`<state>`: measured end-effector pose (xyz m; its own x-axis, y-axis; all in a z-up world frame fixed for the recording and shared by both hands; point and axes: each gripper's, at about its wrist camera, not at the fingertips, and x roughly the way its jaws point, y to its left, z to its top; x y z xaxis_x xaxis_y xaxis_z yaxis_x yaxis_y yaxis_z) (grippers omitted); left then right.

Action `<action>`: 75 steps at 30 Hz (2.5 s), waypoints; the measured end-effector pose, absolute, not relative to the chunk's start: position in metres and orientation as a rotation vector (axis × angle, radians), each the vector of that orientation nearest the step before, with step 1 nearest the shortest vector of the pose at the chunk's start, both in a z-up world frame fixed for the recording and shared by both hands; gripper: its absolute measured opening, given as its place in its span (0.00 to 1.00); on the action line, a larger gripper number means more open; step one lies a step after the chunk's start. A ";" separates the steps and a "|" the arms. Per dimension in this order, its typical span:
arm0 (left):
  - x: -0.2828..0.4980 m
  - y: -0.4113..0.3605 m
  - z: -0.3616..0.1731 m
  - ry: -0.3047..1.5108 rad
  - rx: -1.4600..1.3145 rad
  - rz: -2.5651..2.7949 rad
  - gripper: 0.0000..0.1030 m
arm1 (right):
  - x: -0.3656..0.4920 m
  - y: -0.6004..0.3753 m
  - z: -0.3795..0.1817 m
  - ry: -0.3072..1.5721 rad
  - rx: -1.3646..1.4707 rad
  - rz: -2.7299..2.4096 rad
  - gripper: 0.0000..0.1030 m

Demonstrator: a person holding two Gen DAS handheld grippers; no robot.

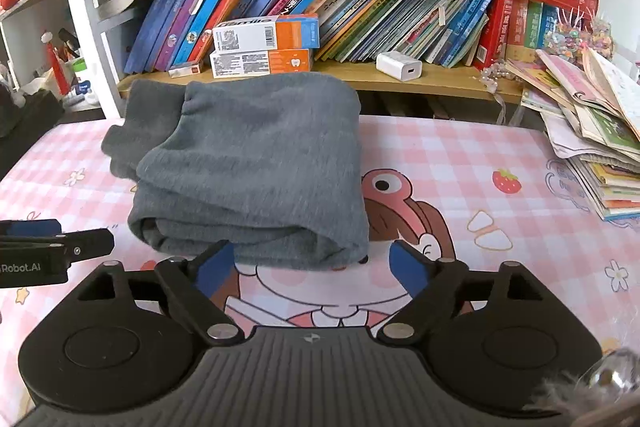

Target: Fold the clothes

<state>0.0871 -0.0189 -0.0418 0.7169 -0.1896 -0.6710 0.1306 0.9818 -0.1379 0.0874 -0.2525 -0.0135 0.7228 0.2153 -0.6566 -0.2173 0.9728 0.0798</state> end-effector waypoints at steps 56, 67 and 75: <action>0.053 -0.030 -0.034 0.731 -0.007 -0.170 1.00 | 0.044 -0.248 -0.008 0.715 -0.064 0.236 1.00; 0.054 -0.029 -0.036 0.733 -0.015 -0.172 1.00 | 0.045 -0.249 -0.011 0.724 -0.065 0.241 1.00; 0.054 -0.029 -0.034 0.726 -0.024 -0.176 1.00 | 0.047 -0.247 -0.012 0.733 -0.061 0.244 1.00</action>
<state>0.0539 -0.0286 -0.0344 0.7337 -0.1688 -0.6582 0.1522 0.9849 -0.0829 0.0470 -0.2472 -0.0122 0.7163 0.1989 -0.6689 -0.2415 0.9699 0.0298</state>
